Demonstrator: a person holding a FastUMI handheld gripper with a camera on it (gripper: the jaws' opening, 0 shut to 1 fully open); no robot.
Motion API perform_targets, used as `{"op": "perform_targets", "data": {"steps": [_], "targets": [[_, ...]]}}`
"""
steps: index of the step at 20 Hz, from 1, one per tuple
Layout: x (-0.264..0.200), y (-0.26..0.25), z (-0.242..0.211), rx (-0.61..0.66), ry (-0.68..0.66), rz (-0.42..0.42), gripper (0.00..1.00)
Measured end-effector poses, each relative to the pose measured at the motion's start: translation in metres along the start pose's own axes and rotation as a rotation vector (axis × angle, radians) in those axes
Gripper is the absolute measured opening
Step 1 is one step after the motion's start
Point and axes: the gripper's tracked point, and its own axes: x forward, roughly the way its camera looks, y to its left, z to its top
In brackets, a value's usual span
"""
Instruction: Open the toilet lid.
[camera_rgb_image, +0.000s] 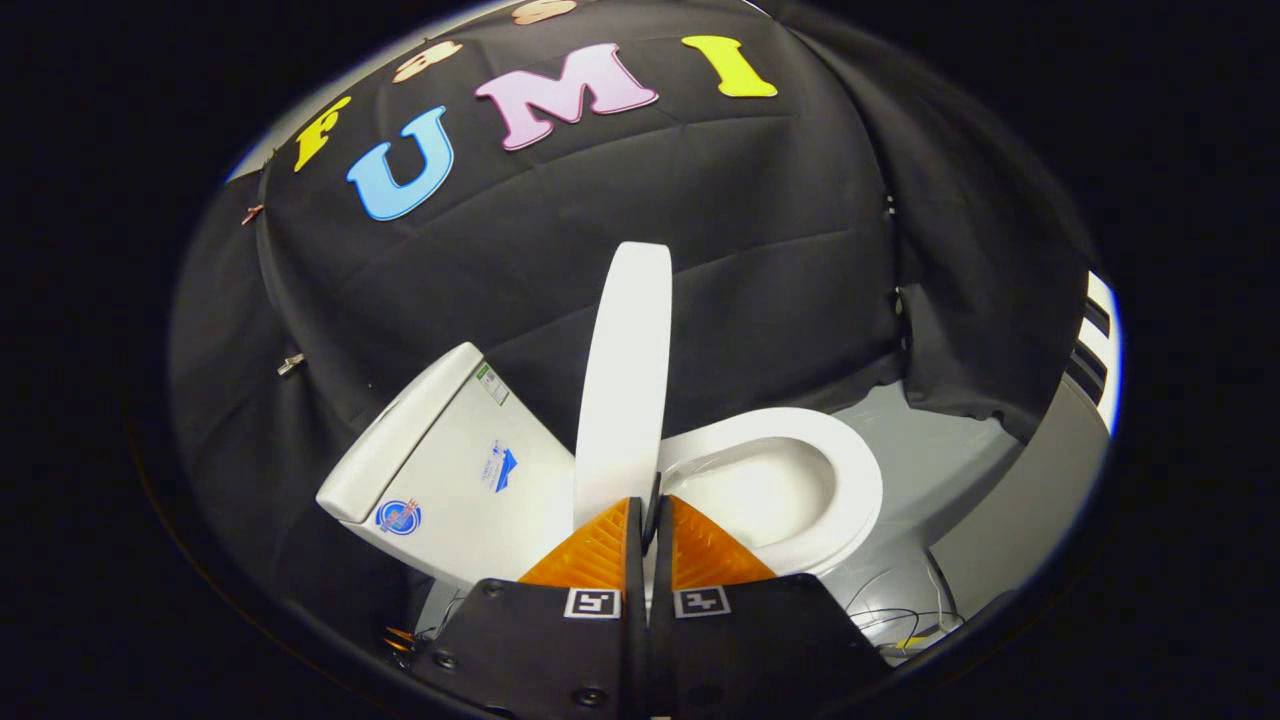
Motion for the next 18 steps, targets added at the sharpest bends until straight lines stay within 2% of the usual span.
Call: {"op": "perform_targets", "data": {"steps": [15, 18], "targets": [[-0.003, 0.08, -0.003, -0.148, -0.005, -0.083, 0.05], [-0.003, 0.088, -0.005, -0.193, -0.015, -0.126, 0.05]]}}
